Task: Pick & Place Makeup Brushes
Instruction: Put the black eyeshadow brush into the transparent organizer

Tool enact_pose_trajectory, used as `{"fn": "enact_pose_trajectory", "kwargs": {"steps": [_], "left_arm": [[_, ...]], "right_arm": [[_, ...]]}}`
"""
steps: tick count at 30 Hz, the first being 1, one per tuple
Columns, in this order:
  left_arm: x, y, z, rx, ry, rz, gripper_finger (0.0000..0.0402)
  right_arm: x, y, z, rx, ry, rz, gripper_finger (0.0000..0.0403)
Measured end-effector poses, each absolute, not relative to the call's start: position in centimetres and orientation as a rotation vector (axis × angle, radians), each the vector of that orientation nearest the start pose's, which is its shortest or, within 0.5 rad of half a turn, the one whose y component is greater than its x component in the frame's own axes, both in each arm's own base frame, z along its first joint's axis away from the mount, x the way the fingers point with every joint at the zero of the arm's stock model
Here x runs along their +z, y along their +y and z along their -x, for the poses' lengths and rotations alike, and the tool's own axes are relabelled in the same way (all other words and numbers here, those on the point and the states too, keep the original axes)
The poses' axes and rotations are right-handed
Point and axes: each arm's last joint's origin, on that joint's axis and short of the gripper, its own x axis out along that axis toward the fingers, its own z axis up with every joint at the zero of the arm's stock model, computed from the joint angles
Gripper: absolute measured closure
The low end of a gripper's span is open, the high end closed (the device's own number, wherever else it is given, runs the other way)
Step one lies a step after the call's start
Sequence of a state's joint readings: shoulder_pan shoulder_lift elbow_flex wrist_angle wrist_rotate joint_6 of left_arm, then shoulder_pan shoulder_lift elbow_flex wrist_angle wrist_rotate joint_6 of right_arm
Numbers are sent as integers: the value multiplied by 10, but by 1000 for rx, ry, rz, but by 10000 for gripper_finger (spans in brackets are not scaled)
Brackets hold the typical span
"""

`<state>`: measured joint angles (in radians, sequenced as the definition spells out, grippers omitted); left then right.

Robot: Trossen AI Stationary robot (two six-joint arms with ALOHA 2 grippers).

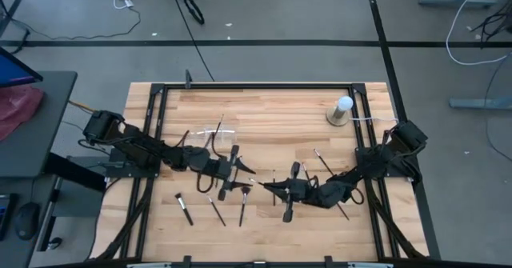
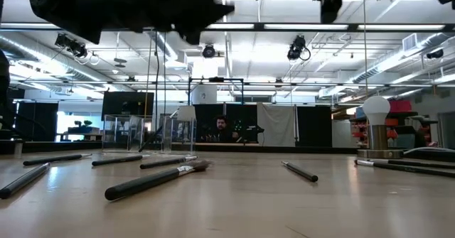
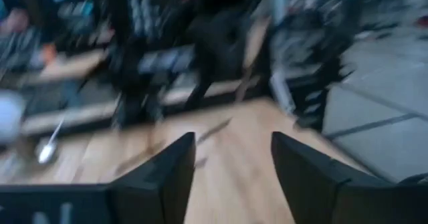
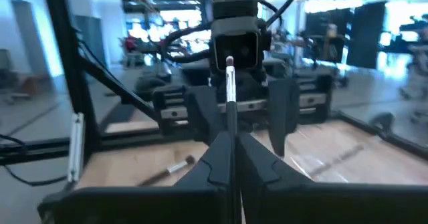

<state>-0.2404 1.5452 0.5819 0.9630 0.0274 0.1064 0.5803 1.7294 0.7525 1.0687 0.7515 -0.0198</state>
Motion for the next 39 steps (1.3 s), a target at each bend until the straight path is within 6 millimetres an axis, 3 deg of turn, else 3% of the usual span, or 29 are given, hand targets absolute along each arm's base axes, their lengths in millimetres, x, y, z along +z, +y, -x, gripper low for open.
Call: {"fn": "enact_pose_trajectory", "kwargs": {"steps": [4,9,20,29,39], "left_arm": [[212,-80,-287,-377,-154,-181,165],[218,-83,-286,-328,-219,-179,173],[232,-84,-291,-322,-279,-135,264],[232,-83,-291,-301,-264,-132,349],[230,-83,-292,-301,-245,-139,385]], "right_arm": [[205,160,-299,-122,-89,-43,392],[207,157,-301,-100,-109,-48,392],[208,157,-301,-98,-121,-45,392],[208,157,-301,-98,-120,-37,392],[208,157,-301,-97,-117,-40,392]]}}
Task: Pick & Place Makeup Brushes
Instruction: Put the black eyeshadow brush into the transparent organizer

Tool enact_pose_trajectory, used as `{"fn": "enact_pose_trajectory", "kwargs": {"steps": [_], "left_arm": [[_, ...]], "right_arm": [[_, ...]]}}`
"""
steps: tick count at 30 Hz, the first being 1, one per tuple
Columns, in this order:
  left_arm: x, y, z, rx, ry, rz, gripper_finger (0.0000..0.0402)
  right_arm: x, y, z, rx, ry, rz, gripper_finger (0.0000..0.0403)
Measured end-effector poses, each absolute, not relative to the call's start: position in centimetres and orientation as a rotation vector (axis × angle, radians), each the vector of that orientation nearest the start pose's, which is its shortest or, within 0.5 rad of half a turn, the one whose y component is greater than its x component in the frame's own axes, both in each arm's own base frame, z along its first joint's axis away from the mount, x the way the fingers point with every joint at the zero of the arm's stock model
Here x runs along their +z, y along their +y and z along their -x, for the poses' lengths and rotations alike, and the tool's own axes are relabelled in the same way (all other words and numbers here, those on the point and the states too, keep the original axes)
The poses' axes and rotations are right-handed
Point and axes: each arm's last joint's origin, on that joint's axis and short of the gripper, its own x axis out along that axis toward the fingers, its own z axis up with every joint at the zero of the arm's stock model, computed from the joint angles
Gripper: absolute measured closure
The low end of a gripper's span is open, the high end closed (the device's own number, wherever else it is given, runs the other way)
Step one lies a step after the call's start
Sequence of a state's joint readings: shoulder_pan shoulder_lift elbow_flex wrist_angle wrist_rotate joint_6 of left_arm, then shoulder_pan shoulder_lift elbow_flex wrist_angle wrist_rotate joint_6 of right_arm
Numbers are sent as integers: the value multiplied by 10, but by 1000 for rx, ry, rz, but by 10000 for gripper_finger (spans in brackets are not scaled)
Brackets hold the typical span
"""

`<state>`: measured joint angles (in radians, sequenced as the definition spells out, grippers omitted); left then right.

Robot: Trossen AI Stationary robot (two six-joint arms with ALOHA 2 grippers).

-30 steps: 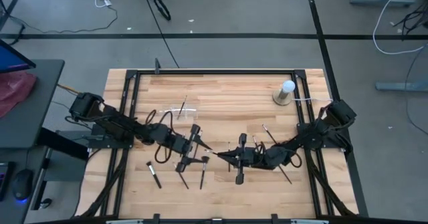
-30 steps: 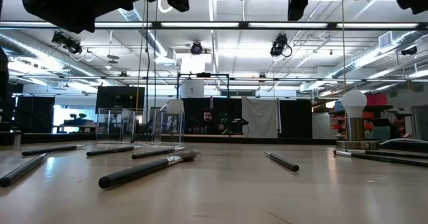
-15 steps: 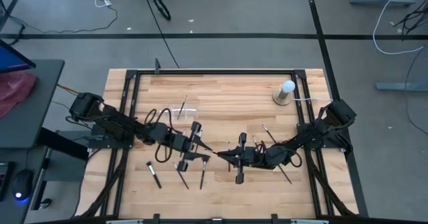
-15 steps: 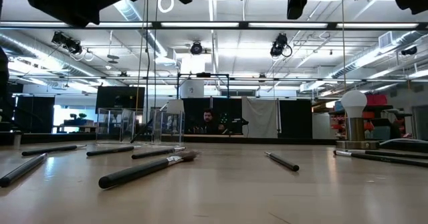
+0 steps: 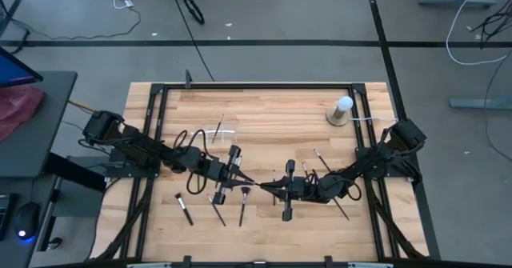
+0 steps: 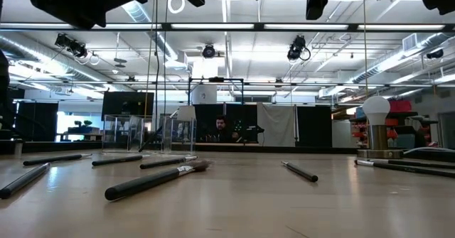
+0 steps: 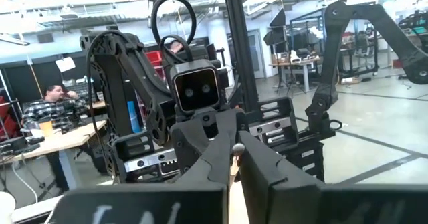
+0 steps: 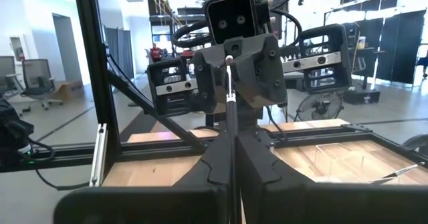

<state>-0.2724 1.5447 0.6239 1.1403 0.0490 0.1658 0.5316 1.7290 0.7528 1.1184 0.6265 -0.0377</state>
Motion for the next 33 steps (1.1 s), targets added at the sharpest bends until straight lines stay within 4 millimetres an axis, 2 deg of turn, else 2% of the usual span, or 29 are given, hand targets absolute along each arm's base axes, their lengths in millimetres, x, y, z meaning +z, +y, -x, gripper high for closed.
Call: {"fn": "enact_pose_trajectory", "kwargs": {"steps": [5,11,14,18,22,26,29,33], "left_arm": [[228,-83,-292,-306,-214,-116,385],[234,-79,-282,-247,-58,-69,385],[245,-73,-267,-138,41,-59,385],[257,-56,-236,126,218,-41,385],[280,-33,-202,431,396,9,376],[304,-13,-174,601,485,45,376],[311,0,-163,676,527,66,382],[302,16,-160,743,577,96,378]], "right_arm": [[205,157,-301,-100,-90,-55,379],[209,159,-293,-222,-34,-26,328],[211,160,-284,-306,38,18,305],[211,158,-277,-365,104,20,288],[204,156,-278,-376,135,6,284],[193,154,-283,-390,164,28,288],[189,152,-285,-402,168,16,291],[187,152,-287,-404,170,18,295]]}}
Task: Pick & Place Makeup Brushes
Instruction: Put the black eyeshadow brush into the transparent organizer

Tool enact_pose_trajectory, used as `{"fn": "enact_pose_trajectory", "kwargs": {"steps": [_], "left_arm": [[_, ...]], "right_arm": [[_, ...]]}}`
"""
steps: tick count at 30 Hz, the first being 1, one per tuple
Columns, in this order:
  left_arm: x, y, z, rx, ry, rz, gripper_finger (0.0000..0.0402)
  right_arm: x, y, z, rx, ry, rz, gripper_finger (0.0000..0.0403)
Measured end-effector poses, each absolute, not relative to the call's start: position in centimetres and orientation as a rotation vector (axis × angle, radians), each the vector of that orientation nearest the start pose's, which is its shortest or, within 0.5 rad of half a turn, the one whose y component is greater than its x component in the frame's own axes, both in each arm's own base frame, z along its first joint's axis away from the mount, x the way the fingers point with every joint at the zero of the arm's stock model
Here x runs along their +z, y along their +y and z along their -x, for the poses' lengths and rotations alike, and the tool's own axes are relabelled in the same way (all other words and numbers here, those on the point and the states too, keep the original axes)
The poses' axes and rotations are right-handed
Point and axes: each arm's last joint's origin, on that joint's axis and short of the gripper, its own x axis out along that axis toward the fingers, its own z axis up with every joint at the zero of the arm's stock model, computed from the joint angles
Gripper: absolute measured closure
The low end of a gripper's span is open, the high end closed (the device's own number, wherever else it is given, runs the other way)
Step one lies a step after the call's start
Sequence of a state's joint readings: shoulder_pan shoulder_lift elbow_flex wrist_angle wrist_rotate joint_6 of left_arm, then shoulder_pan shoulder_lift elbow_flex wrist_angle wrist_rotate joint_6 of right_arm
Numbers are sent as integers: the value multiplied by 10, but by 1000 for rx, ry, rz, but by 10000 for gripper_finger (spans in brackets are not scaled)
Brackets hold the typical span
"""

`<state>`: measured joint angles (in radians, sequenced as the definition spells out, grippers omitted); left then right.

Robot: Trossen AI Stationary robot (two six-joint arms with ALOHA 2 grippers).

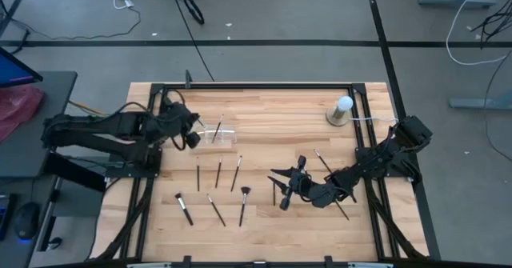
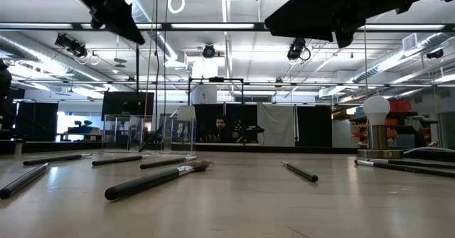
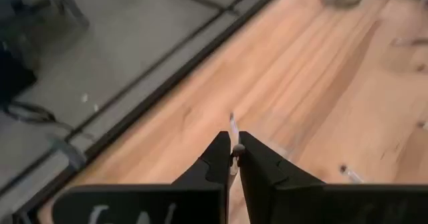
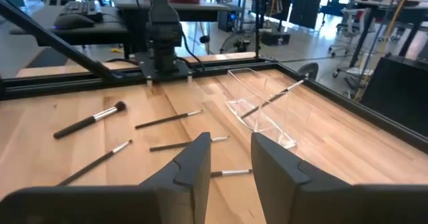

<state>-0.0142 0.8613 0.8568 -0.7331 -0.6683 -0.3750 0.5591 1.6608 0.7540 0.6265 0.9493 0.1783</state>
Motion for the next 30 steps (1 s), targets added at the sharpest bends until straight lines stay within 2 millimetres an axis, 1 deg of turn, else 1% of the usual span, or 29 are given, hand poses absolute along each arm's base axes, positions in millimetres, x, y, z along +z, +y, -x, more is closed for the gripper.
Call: {"fn": "enact_pose_trajectory", "kwargs": {"steps": [7,13,20,27,30], "left_arm": [[269,35,-158,753,690,215,376],[253,46,-155,750,748,297,371],[237,57,-149,801,792,338,366],[229,61,-150,796,774,354,365],[226,61,-150,795,773,352,355]], "right_arm": [[187,152,-287,-382,168,11,296],[187,151,-288,-382,169,11,296],[188,151,-288,-384,164,6,296],[188,151,-288,-383,164,6,296],[188,151,-288,-383,164,6,296]]}}
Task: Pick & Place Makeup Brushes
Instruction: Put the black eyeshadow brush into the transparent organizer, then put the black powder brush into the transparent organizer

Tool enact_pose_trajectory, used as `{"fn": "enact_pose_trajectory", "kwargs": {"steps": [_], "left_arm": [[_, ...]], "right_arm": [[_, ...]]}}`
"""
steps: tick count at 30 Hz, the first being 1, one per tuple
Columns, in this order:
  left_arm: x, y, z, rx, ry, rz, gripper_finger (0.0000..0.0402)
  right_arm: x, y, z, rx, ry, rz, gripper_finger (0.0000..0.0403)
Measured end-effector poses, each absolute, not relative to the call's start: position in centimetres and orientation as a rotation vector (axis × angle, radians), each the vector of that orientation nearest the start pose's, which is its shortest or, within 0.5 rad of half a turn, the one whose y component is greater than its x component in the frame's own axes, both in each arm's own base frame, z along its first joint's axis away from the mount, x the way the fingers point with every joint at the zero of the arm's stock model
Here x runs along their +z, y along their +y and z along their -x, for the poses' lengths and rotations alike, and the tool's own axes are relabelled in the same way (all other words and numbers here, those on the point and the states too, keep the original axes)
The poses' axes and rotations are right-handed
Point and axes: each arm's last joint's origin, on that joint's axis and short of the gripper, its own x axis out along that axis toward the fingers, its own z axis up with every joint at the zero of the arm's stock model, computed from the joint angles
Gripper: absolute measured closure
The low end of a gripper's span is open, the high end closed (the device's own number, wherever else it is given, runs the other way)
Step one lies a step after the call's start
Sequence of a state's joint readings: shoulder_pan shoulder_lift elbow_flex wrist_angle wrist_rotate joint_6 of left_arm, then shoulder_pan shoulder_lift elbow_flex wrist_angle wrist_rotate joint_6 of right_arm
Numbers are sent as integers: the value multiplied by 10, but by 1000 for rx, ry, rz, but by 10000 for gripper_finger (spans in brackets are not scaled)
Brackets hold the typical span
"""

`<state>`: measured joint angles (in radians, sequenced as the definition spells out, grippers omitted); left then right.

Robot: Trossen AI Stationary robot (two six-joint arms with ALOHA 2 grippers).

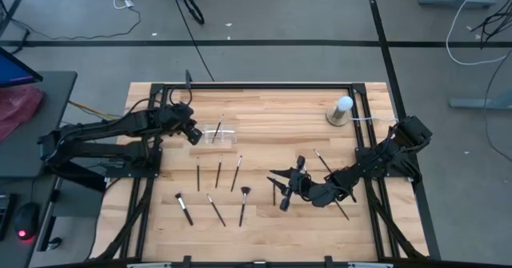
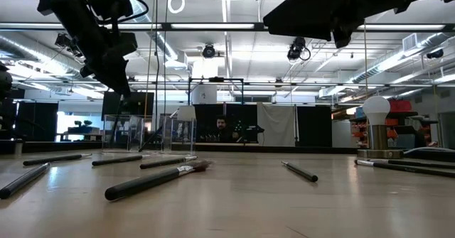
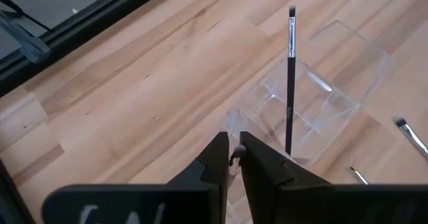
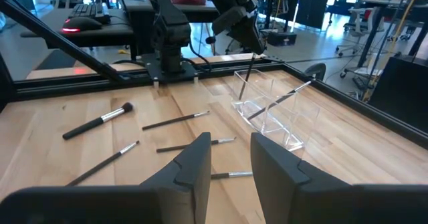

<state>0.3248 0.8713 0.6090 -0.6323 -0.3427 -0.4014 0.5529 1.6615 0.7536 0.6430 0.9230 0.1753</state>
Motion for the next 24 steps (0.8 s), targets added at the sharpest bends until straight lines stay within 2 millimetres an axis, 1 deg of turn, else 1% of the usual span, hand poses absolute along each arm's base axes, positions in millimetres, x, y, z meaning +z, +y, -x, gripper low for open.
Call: {"fn": "enact_pose_trajectory", "kwargs": {"steps": [3,9,14,16,19,22,24], "left_arm": [[226,61,-150,794,768,351,332],[228,62,-153,789,724,353,273],[234,63,-156,773,680,358,243],[244,62,-159,732,662,376,239],[259,56,-164,603,625,423,243],[273,42,-171,465,595,462,253],[277,29,-174,394,585,494,263]], "right_arm": [[188,151,-288,-383,164,7,296],[187,150,-288,-386,175,17,296],[183,147,-290,-397,195,34,296],[179,144,-292,-407,208,49,296],[172,138,-296,-426,233,90,296],[166,128,-302,-457,263,146,296],[163,119,-307,-478,277,174,296]]}}
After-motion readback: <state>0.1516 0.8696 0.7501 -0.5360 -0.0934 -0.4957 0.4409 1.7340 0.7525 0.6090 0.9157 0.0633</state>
